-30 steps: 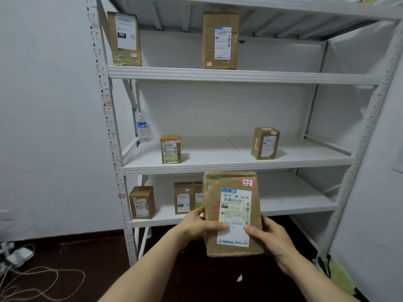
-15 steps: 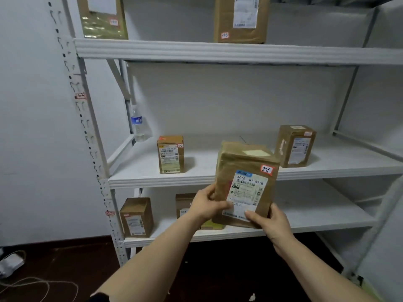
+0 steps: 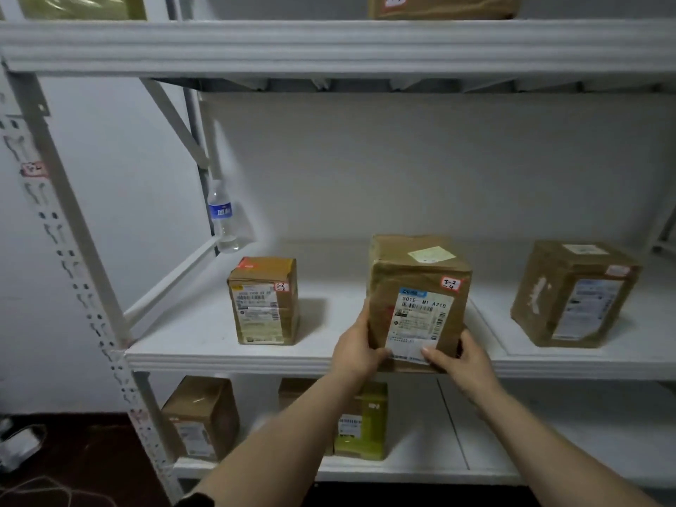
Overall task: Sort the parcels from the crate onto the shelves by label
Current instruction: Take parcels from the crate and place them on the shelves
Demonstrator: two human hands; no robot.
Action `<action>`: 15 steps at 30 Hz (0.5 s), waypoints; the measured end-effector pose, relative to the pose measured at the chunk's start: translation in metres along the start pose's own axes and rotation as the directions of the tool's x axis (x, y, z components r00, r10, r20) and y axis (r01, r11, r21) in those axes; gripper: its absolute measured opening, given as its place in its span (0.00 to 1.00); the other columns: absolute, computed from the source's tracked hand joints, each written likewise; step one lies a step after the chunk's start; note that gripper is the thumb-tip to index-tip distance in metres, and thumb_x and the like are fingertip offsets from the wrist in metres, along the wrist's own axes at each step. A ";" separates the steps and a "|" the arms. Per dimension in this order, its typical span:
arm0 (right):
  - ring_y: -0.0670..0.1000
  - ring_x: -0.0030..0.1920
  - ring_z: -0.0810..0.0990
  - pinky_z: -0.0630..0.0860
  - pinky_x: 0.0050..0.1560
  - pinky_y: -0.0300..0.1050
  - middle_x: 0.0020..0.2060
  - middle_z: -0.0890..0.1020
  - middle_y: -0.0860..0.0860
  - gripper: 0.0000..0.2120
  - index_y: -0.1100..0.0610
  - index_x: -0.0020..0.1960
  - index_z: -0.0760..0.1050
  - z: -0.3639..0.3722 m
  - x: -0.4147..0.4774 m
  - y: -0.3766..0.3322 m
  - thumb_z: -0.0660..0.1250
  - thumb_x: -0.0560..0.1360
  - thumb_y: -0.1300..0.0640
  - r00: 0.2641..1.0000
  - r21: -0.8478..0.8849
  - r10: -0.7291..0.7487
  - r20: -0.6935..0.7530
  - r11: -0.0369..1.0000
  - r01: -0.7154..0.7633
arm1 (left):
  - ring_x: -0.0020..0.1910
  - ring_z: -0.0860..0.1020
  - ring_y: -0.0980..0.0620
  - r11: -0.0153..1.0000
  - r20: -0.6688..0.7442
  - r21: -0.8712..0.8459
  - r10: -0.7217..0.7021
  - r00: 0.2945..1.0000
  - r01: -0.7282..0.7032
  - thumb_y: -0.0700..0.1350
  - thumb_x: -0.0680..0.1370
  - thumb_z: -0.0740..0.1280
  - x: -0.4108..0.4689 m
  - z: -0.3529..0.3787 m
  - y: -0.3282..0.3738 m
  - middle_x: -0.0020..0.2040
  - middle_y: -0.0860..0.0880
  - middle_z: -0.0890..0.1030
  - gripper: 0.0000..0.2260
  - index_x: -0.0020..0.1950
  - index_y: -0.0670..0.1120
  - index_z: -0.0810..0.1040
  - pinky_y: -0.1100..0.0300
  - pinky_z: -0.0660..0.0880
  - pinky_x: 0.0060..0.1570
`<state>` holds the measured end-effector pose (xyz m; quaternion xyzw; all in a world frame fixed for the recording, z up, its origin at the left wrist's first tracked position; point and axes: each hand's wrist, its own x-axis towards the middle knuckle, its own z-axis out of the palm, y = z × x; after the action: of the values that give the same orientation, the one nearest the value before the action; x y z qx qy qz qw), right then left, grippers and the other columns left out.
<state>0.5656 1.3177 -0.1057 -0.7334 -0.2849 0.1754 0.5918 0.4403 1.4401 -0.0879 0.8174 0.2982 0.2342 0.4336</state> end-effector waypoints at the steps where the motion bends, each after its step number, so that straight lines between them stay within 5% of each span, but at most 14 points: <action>1: 0.52 0.56 0.76 0.74 0.57 0.48 0.53 0.79 0.51 0.22 0.58 0.61 0.71 0.001 0.010 0.003 0.73 0.70 0.65 1.000 -0.012 0.000 0.020 1.000 0.000 | 0.59 0.77 0.50 1.000 -0.008 0.022 -0.016 1.000 0.016 0.41 0.72 0.73 0.009 0.002 -0.004 0.60 0.50 0.79 0.32 0.72 0.52 0.64 0.54 0.76 0.59; 15: 0.53 0.65 0.73 0.71 0.64 0.49 0.64 0.76 0.52 0.25 0.57 0.70 0.66 0.011 0.073 0.025 0.69 0.75 0.60 0.997 -0.110 0.080 0.023 0.991 -0.077 | 0.54 0.78 0.52 0.980 0.030 0.138 -0.148 0.989 0.142 0.44 0.75 0.71 0.070 0.021 -0.027 0.57 0.50 0.81 0.14 0.60 0.47 0.76 0.62 0.73 0.53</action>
<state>0.6208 1.3685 -0.1271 -0.7727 -0.2731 0.1928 0.5396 0.4955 1.4886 -0.1129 0.8256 0.3635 0.1649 0.3987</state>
